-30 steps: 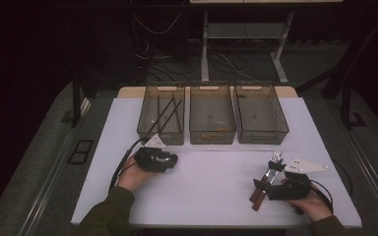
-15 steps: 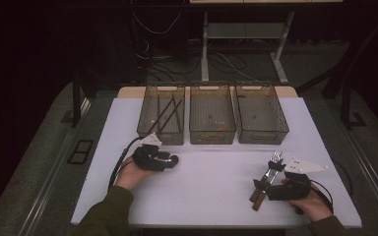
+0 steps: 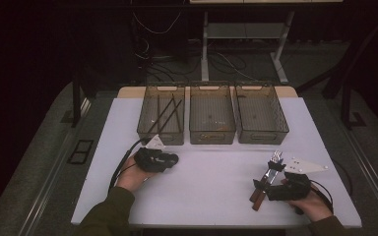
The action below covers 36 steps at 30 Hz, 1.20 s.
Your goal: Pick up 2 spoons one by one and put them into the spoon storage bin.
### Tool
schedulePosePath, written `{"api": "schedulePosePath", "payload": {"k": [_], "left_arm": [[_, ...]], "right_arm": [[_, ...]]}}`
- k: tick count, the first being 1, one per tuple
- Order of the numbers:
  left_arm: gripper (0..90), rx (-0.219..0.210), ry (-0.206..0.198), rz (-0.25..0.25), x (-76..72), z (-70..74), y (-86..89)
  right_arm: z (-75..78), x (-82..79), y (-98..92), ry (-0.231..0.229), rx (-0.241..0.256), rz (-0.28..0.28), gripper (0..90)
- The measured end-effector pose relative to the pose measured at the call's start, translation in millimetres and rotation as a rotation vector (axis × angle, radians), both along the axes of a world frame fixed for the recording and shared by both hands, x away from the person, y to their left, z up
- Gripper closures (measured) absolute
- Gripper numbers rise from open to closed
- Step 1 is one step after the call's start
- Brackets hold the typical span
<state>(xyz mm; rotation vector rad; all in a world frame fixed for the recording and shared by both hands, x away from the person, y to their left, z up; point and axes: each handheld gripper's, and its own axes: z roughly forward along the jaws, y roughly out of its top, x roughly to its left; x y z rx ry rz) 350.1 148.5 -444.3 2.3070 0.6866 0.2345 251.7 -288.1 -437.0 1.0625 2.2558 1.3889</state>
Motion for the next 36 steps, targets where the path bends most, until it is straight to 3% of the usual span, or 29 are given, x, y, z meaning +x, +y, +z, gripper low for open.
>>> {"api": "schedulePosePath", "payload": {"k": [1,2,8,18,36], "left_arm": [[72.8,-0.014,-0.002,0.004,-0.1,2.1,2.4],[76.7,-0.024,0.004,0.002,0.0,2.3,3.8],[87.4,-0.047,0.003,-0.040,-2.6,6.4,3.7],[88.2,-0.068,0.037,-0.019,-1.9,7.3,6.7],[88.3,-0.143,0.027,0.009,-4.5,22.3,11.4]], "right_arm": [[0.0,0.0,0.0,0.000,0.000,0.000,12.0],[-0.1,0.1,-0.1,0.000,0.000,0.001,12.0],[0.0,0.1,0.2,0.001,-0.001,0.001,12.0],[0.3,0.1,-0.3,0.000,0.001,0.001,12.0],[-3.6,0.6,5.0,0.005,-0.008,0.016,12.0]]}}
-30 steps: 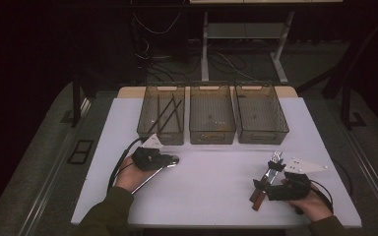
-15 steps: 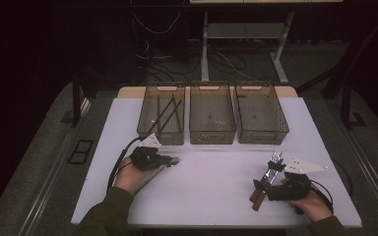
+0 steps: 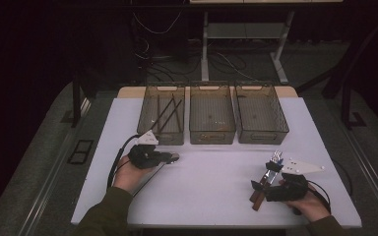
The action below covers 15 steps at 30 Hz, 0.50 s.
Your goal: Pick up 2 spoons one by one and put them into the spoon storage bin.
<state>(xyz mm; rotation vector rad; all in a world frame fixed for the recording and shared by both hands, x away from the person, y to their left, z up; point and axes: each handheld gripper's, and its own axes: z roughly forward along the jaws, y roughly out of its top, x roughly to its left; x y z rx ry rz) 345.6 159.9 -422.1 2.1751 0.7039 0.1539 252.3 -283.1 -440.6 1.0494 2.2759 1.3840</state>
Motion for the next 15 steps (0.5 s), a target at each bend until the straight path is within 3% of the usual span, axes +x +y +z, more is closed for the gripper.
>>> {"api": "schedulePosePath", "payload": {"k": [15], "left_arm": [[88.4,-0.071,0.007,0.033,-1.9,18.4,-5.1]], "right_arm": [[-1.5,0.9,0.5,0.004,-0.009,-0.008,12.0]]}}
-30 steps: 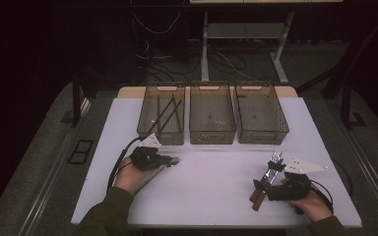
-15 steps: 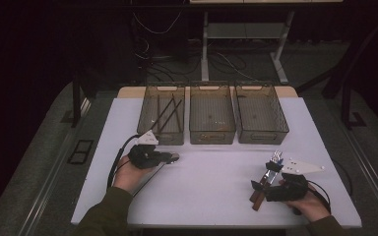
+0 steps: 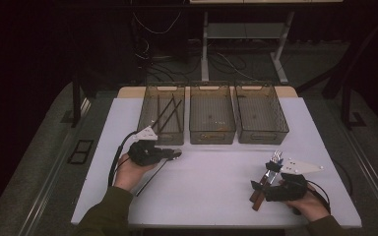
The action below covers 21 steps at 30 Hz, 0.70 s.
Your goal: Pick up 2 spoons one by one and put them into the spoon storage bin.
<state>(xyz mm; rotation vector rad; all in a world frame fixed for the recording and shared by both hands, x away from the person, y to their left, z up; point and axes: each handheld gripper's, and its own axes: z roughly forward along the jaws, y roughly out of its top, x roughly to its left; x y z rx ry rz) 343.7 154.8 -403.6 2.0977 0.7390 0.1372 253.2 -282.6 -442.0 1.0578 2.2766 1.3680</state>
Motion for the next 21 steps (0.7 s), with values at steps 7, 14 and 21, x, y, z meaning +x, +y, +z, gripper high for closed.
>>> {"api": "schedulePosePath", "payload": {"k": [7,14,21], "left_arm": [[88.5,-0.009,-0.009,0.000,3.5,9.7,-7.2],[88.5,-0.038,-0.020,0.003,14.4,26.0,-19.6],[88.5,-0.042,-0.035,-0.001,28.7,41.3,-37.5]], "right_arm": [[0.3,-0.5,0.1,0.002,0.004,-0.005,12.0],[0.9,-1.0,-0.5,0.000,0.004,-0.008,12.0],[1.8,-1.6,-1.2,-0.005,0.006,-0.010,12.0]]}}
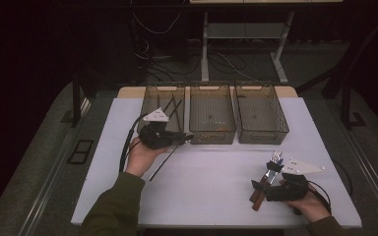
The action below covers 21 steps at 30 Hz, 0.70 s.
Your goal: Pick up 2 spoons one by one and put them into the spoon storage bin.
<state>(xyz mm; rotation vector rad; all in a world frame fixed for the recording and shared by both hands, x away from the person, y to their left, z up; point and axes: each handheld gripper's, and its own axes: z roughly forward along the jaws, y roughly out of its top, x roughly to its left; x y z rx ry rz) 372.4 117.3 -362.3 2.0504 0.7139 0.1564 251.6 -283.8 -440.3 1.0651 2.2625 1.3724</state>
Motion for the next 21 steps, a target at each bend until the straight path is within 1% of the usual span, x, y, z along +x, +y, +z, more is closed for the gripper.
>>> {"api": "schedulePosePath", "payload": {"k": [2,6,7,11,14,15,16,19,21], "left_arm": [[88.5,0.001,-0.005,0.004,4.3,4.2,-6.1],[88.5,0.018,-0.012,0.008,16.4,12.2,-16.8],[88.5,0.013,-0.012,0.017,19.6,13.6,-19.8],[88.5,0.016,-0.020,0.029,34.9,20.1,-29.2],[88.5,0.027,-0.024,0.039,45.6,25.2,-35.3],[88.5,0.018,-0.026,0.043,48.7,26.4,-37.5],[88.5,0.026,-0.029,0.044,51.9,28.5,-39.0],[88.5,0.013,-0.033,0.055,59.7,31.8,-45.7],[88.5,0.028,-0.043,0.052,66.1,33.4,-50.7]], "right_arm": [[0.4,-0.3,0.2,-0.001,0.003,-0.004,12.0],[0.8,-0.4,0.1,-0.008,0.001,-0.004,12.0],[0.9,-0.4,0.0,-0.010,0.001,-0.003,12.0],[1.6,-0.2,-0.6,-0.010,0.007,-0.005,12.0],[1.7,0.3,-1.2,-0.012,0.012,-0.006,12.0],[1.7,0.5,-1.5,-0.012,0.012,-0.007,12.0],[1.7,0.6,-1.9,-0.014,0.011,-0.008,12.0],[1.5,0.6,-2.5,-0.010,0.016,-0.014,12.0],[1.7,0.7,-2.7,-0.008,0.022,-0.014,12.0]]}}
